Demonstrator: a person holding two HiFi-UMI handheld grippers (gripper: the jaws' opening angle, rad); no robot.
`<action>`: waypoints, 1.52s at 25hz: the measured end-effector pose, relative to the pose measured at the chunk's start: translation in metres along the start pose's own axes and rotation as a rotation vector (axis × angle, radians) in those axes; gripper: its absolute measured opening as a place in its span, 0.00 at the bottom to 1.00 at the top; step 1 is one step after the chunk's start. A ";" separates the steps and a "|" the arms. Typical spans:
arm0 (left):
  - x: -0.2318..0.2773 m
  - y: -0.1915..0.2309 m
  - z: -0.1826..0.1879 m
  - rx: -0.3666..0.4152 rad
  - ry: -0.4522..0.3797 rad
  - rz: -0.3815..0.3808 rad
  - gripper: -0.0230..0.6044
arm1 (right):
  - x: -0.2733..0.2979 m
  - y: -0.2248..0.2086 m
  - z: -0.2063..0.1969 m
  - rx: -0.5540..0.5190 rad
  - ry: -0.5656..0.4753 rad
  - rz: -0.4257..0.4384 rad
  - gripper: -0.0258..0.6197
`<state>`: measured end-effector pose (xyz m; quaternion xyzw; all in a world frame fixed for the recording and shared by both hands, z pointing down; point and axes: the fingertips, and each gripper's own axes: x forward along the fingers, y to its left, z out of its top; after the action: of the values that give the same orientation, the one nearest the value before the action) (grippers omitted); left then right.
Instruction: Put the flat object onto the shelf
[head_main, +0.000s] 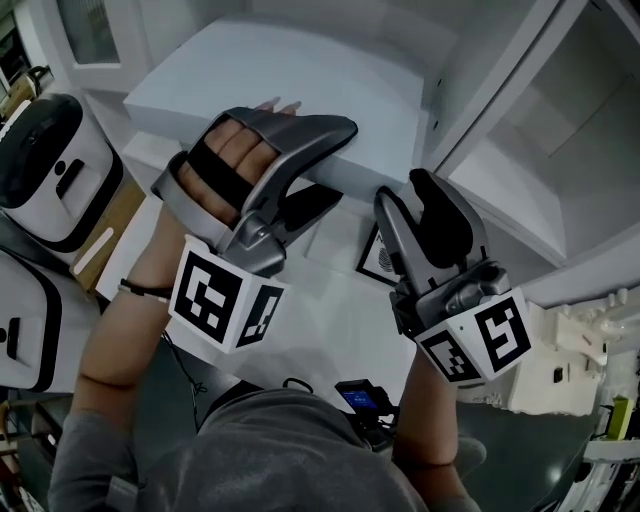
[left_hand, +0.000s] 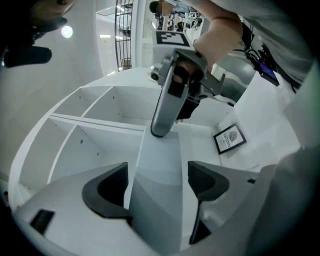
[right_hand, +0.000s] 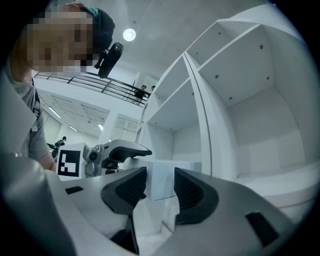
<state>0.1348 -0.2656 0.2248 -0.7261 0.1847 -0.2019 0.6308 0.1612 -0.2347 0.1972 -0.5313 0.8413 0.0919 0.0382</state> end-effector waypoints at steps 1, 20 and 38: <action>-0.003 0.001 0.001 -0.012 -0.008 0.001 0.62 | 0.001 -0.001 0.000 -0.002 0.000 -0.004 0.32; -0.029 0.017 0.018 -0.053 -0.221 0.112 0.62 | 0.008 -0.001 -0.006 -0.008 0.018 -0.035 0.32; -0.086 0.060 -0.063 -0.918 -0.122 0.333 0.05 | 0.008 0.003 0.011 -0.121 0.017 -0.095 0.32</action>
<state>0.0274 -0.2817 0.1683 -0.9002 0.3308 0.0471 0.2792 0.1545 -0.2384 0.1851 -0.5728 0.8083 0.1361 0.0034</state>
